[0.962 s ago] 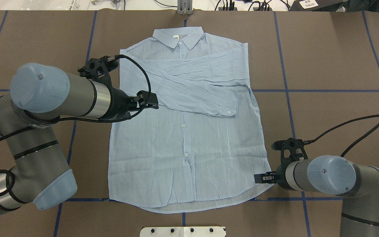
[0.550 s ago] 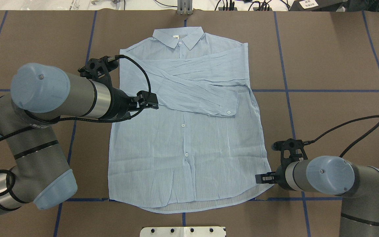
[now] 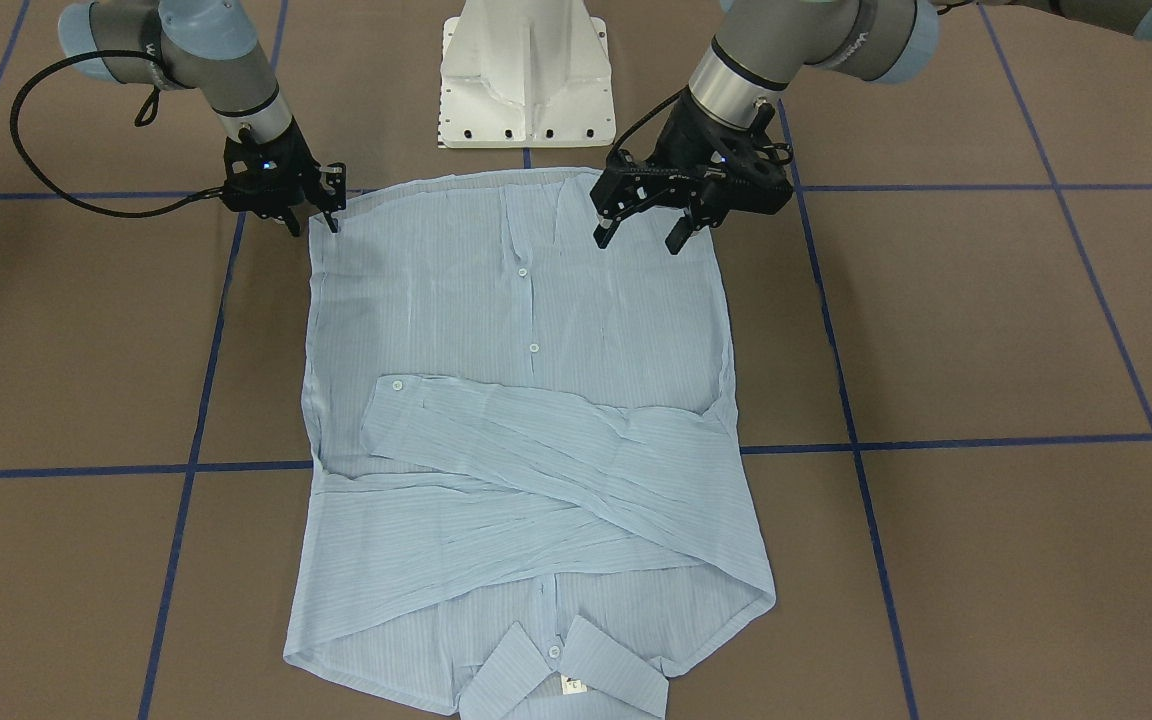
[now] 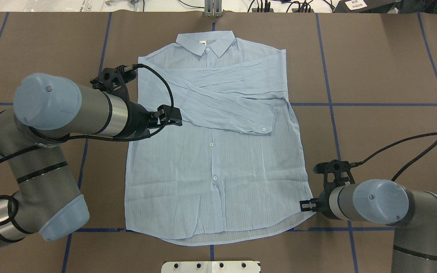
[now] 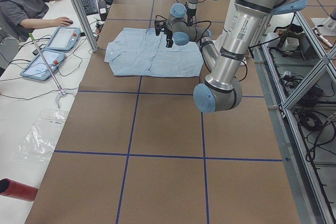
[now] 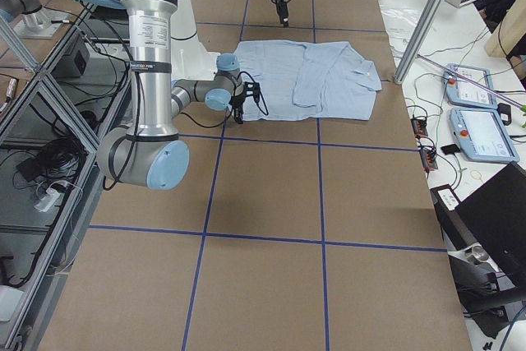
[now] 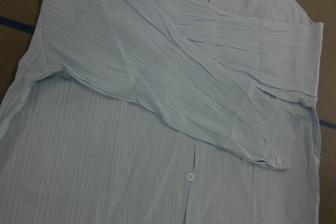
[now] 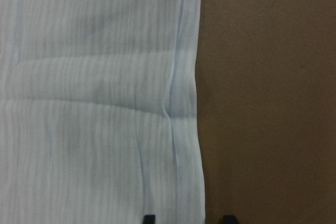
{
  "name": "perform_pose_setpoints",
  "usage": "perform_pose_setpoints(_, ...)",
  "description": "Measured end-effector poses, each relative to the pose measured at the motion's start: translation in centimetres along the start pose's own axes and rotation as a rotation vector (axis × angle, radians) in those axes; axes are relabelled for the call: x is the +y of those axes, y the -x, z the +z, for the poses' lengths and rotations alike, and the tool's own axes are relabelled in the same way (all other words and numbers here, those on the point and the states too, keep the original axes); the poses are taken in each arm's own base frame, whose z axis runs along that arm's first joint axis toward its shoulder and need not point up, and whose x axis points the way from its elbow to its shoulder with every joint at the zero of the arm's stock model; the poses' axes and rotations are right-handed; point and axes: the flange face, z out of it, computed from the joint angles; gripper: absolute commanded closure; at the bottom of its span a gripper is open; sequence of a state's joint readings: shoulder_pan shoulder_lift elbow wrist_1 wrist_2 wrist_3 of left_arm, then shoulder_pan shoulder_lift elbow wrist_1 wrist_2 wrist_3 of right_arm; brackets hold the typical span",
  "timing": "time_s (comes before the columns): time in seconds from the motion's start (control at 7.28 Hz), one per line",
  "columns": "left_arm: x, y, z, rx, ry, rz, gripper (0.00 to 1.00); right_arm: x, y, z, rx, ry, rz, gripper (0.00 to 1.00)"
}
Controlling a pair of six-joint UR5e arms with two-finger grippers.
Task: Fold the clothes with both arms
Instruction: 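Lower the left gripper to its hem corner while the right gripper waits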
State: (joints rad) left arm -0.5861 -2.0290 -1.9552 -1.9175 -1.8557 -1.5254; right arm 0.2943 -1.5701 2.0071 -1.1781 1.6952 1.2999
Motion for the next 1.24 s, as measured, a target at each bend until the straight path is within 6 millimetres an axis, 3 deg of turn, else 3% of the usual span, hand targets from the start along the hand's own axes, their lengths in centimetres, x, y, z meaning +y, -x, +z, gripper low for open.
perform_pose_setpoints(0.41,-0.1,0.1,0.07,-0.002,-0.002,-0.001,0.0,0.0,-0.17,0.02,0.002,0.001,0.002,0.62)
perform_pose_setpoints(0.55,-0.11,0.12,0.09,-0.003,-0.002,-0.001,0.0,0.01,-0.21,0.01,0.003,0.002,0.001,0.68)
perform_pose_setpoints(0.82,-0.12,0.12,0.09,-0.003,-0.003,-0.001,0.0,0.0,-0.3,-0.03,0.003,0.002,0.002,1.0)
perform_pose_setpoints(1.24,-0.23,0.17,0.08,-0.004,-0.006,-0.003,0.0,-0.02,-0.35,-0.23,0.003,0.001,0.003,1.0)
